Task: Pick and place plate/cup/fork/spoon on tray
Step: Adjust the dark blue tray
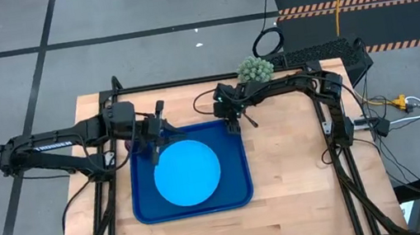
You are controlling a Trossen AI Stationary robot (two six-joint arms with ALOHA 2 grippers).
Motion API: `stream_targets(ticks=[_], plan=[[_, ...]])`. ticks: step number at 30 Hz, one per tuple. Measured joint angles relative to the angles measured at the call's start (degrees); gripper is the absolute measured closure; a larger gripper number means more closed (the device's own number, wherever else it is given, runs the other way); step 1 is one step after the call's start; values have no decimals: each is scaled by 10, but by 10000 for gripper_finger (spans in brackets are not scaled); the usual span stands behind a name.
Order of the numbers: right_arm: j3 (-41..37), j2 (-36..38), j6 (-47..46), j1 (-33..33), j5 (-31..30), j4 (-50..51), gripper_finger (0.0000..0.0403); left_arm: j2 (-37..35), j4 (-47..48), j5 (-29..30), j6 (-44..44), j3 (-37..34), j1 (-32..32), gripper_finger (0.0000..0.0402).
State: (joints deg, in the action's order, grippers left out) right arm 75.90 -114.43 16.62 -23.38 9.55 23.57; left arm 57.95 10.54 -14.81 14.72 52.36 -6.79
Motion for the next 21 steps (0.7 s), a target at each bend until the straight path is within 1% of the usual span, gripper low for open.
stream_targets(ticks=[4,9,16,19,21], plan=[[0,1,8,0,-8,31,229,0,0,0,0,0,0,357],[1,2,16,0,-33,55,229,0,4,0,0,0,0,357],[1,3,29,-3,-40,79,229,0,4,0,-2,0,0,357],[1,7,45,-2,-64,98,229,0,7,0,-2,0,0,357],[0,11,52,-3,-69,106,229,0,11,0,-2,0,0,357]])
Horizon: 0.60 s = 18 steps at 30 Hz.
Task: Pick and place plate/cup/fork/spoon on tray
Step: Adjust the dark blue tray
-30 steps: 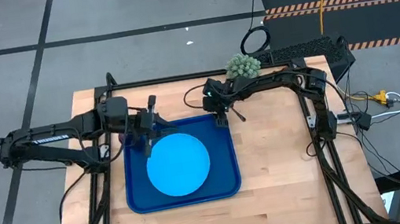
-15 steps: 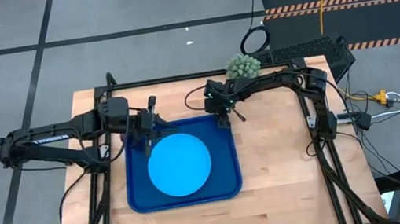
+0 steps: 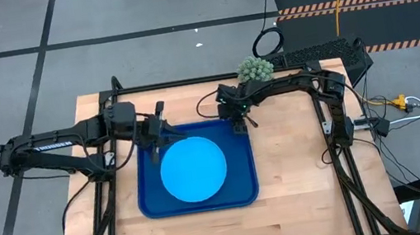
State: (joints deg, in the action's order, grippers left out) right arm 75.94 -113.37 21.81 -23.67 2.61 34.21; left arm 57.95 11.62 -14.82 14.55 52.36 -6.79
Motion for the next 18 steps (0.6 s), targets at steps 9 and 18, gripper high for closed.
stream_targets(ticks=[9,18], plan=[[-2,16,29,-4,-32,37,229,0,3,0,-1,0,0,357],[-2,20,68,-3,-49,54,229,0,3,0,-3,0,0,357]])
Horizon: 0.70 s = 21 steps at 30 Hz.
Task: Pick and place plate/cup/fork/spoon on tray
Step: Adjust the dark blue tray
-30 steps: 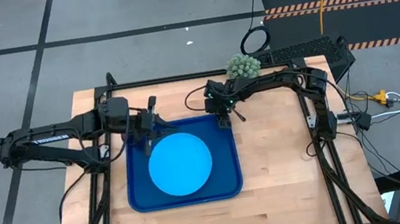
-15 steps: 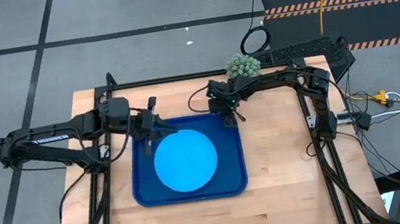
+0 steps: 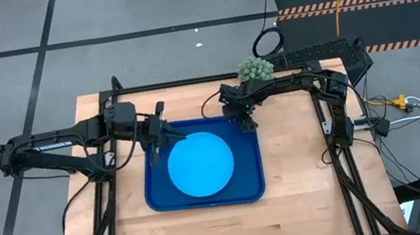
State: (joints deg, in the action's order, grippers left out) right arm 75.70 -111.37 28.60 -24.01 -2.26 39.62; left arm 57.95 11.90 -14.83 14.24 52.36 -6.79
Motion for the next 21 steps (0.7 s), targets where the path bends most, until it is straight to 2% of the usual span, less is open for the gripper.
stream_targets(ticks=[10,21], plan=[[0,1,56,1,-10,10,233,0,1,0,0,0,0,357],[1,2,68,17,-14,12,298,0,1,0,0,0,0,357]])
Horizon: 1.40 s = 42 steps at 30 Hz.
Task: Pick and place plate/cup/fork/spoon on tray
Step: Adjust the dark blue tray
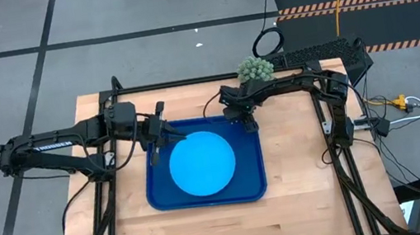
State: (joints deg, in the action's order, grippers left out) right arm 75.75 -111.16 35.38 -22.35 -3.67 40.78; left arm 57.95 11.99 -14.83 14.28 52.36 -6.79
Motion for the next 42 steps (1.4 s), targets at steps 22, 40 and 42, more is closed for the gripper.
stream_targets(ticks=[22,40,42], plan=[[1,0,11,4,-10,25,302,0,3,0,1,0,0,357],[1,0,-26,4,-25,46,303,0,3,0,-1,0,0,357],[1,0,-57,4,-25,49,303,0,3,0,-1,0,0,357]])
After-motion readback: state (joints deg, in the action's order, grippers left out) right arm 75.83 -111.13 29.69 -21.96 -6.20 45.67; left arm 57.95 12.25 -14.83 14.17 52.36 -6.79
